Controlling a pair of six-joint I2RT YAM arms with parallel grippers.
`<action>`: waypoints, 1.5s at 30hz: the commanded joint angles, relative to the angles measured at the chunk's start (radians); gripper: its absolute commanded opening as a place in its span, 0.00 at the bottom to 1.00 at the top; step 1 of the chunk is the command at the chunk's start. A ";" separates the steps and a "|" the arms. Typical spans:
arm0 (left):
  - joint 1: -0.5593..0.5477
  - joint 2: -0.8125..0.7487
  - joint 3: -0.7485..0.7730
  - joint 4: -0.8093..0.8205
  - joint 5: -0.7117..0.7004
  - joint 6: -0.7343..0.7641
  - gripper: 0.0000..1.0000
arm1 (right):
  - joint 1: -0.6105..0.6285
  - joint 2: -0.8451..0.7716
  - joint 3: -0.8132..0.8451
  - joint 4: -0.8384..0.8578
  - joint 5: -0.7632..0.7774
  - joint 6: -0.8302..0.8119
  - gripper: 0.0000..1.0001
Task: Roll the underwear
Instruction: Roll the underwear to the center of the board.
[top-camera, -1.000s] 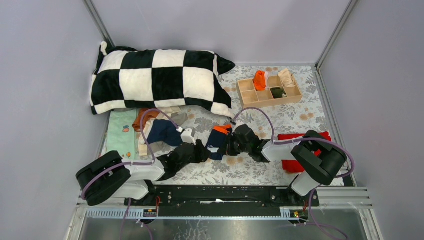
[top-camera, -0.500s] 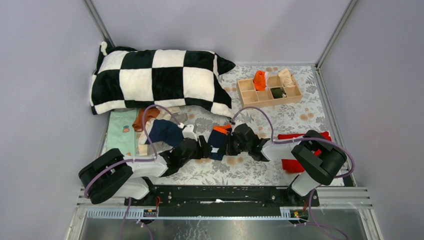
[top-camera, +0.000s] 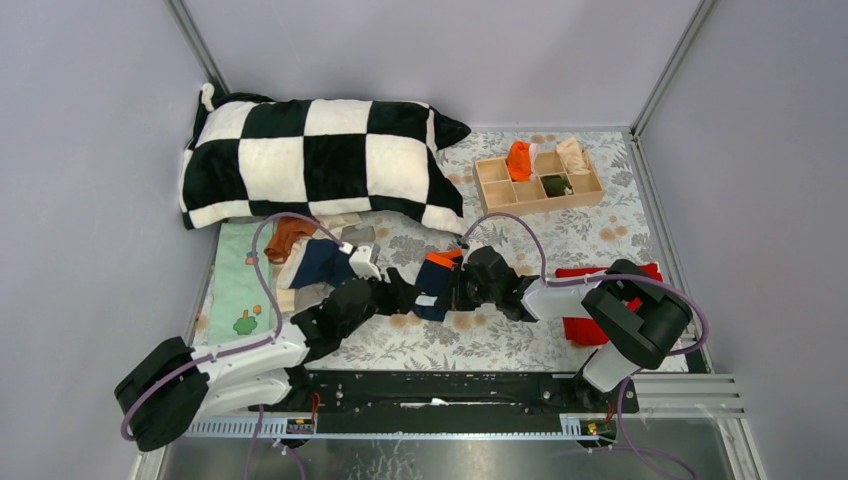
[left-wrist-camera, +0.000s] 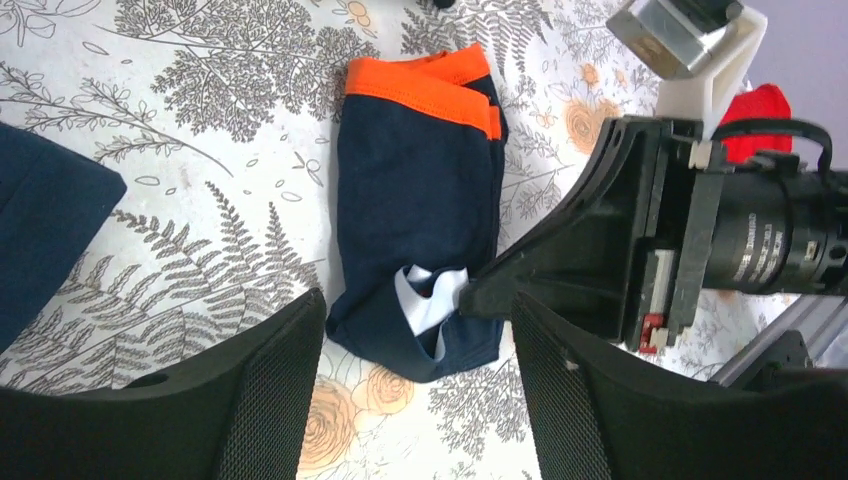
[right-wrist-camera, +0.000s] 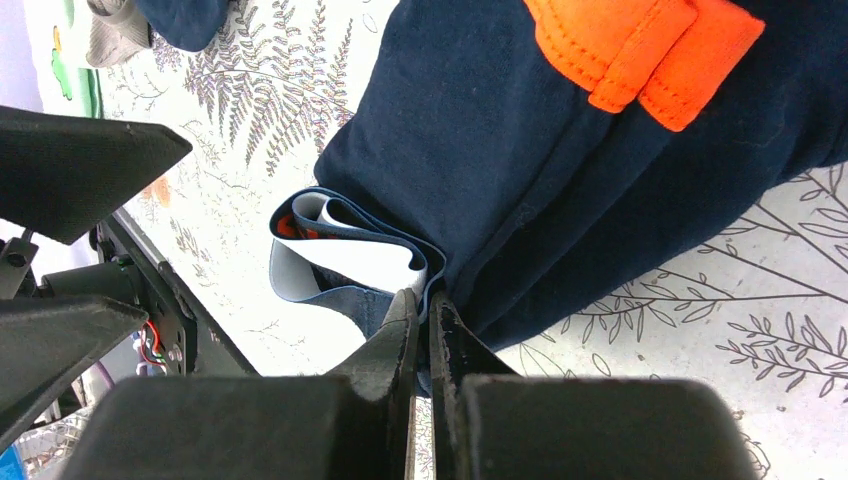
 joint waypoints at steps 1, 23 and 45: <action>0.007 -0.053 -0.069 -0.004 0.056 0.084 0.71 | -0.001 0.027 0.005 -0.087 -0.031 -0.021 0.00; 0.008 0.267 0.048 0.132 0.086 0.148 0.50 | -0.001 0.039 0.014 -0.092 -0.056 -0.028 0.00; 0.014 0.148 0.004 0.107 0.082 0.144 0.50 | 0.000 0.044 0.021 -0.096 -0.070 -0.030 0.00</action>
